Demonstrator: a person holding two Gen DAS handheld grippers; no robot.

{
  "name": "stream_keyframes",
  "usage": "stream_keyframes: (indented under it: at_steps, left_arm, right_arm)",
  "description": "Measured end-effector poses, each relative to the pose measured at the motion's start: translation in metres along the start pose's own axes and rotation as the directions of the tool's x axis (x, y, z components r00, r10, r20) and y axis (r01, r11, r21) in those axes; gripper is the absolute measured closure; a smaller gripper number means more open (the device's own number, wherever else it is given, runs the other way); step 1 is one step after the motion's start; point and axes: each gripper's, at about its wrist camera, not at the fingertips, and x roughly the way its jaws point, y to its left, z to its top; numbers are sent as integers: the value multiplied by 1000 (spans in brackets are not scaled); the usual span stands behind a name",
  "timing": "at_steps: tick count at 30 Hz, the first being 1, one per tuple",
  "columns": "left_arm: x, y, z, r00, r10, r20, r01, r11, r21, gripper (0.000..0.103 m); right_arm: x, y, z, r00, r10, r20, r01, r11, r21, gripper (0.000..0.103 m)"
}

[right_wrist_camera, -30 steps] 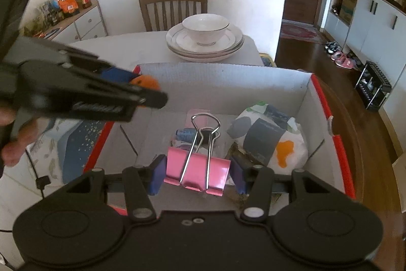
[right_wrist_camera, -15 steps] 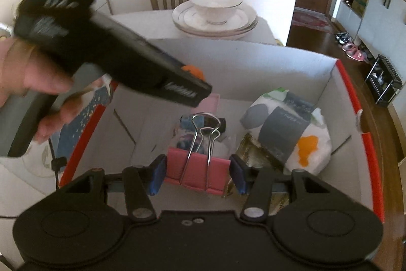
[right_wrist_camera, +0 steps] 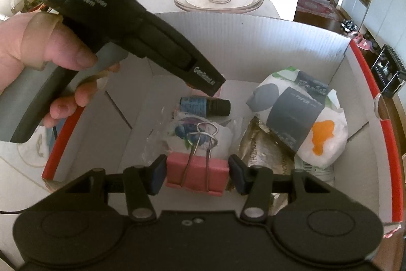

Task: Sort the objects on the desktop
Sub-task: 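Lower the orange and binder clip into the box and open both grippers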

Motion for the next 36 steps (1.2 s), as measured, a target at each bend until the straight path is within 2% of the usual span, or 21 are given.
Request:
stream_keyframes:
  at_steps: [4,9,13,14,15,16,18,27,31,36]
  left_arm:
    - [7,-1,2,999,-7,-46,7,1000,13,69]
    - [9,-1,3,998,-14,-68,16,1000,19,69]
    - [10,-1,2,997,-10,-75,12,1000,20,67]
    - [9,-1,2,997,-9,-71,10,1000,23,66]
    - [7,-1,1,998,-12,-60,14,1000,26,60]
    - [3,-1,1,999,-18,-44,20,999,26,50]
    - [-2,0,0,1000,-16,-14,16,1000,23,39]
    - [-34,1,-11,997,-44,67,44,999,-3,38]
    - [-51,1,-16,994,-52,101,53,999,-11,38]
    - [-74,1,-23,987,-47,151,51,999,-19,38]
  right_arm:
    - [4,2,0,1000,7,-8,-7,1000,-6,52]
    - [3,2,-1,1000,8,-4,-8,1000,-11,52]
    - [0,0,-1,1000,13,1,-13,1000,-15,46]
    - [-1,0,-1,1000,14,5,-14,1000,-15,44]
    - [-3,0,-2,1000,11,10,-11,1000,-18,40]
    - [-4,0,-2,1000,7,14,-7,1000,-22,39]
    - [-6,0,-2,1000,2,19,-1,1000,-28,39]
    - [-20,-1,-3,998,4,58,-2,1000,-25,34]
    - [-28,-1,-7,997,-5,82,8,999,-31,27]
    - [-32,0,-5,996,-5,87,9,999,-40,24]
